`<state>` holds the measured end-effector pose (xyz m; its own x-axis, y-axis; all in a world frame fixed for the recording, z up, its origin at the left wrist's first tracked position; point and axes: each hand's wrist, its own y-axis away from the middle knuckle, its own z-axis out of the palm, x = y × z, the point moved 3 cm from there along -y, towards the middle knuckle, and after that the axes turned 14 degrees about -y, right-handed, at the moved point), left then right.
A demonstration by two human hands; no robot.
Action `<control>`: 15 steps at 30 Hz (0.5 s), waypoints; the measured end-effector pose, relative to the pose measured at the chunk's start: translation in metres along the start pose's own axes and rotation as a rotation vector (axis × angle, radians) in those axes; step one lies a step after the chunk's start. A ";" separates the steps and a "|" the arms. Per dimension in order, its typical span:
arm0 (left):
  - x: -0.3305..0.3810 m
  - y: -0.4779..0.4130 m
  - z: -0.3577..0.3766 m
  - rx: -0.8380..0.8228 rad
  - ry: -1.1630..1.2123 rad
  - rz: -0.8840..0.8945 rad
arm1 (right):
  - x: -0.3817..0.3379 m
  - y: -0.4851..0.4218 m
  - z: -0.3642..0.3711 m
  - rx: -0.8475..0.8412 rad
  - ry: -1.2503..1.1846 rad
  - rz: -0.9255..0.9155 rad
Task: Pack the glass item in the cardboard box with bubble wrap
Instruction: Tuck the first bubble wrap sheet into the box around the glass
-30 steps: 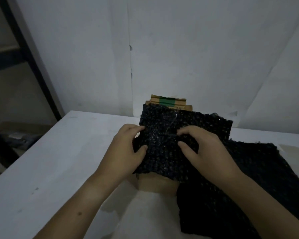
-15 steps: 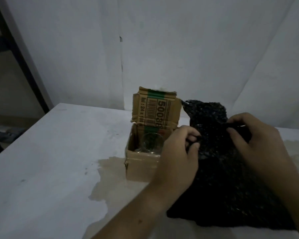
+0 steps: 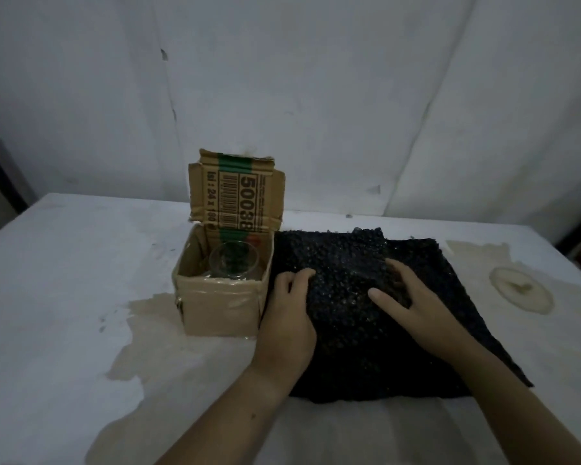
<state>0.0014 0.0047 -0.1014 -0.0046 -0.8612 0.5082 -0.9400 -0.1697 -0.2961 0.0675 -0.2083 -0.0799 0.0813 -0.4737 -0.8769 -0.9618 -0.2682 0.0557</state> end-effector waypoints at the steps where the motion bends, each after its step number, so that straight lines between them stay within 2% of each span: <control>1: -0.001 -0.001 0.002 -0.052 -0.059 0.005 | 0.003 -0.002 -0.002 0.041 -0.064 0.052; 3: -0.002 0.000 0.006 -0.126 -0.154 0.006 | 0.008 -0.007 -0.009 0.151 -0.036 0.169; 5: -0.001 0.003 0.009 -0.125 -0.221 0.024 | 0.008 -0.011 -0.012 0.130 0.195 0.257; 7: -0.001 0.005 0.011 -0.096 -0.258 0.051 | 0.002 -0.011 -0.009 0.115 0.334 0.168; 11: -0.003 0.005 0.009 -0.060 -0.235 0.085 | -0.010 -0.007 -0.015 0.292 0.143 -0.034; 13: -0.003 0.005 0.007 -0.068 -0.219 0.108 | -0.007 -0.008 -0.023 0.335 0.231 -0.016; 15: -0.003 0.004 0.005 -0.086 -0.200 0.122 | 0.001 -0.008 -0.027 0.274 0.356 0.085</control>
<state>-0.0010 0.0041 -0.1080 -0.0604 -0.9521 0.2997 -0.9623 -0.0243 -0.2711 0.0819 -0.2291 -0.0686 0.0375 -0.7560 -0.6535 -0.9988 -0.0068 -0.0494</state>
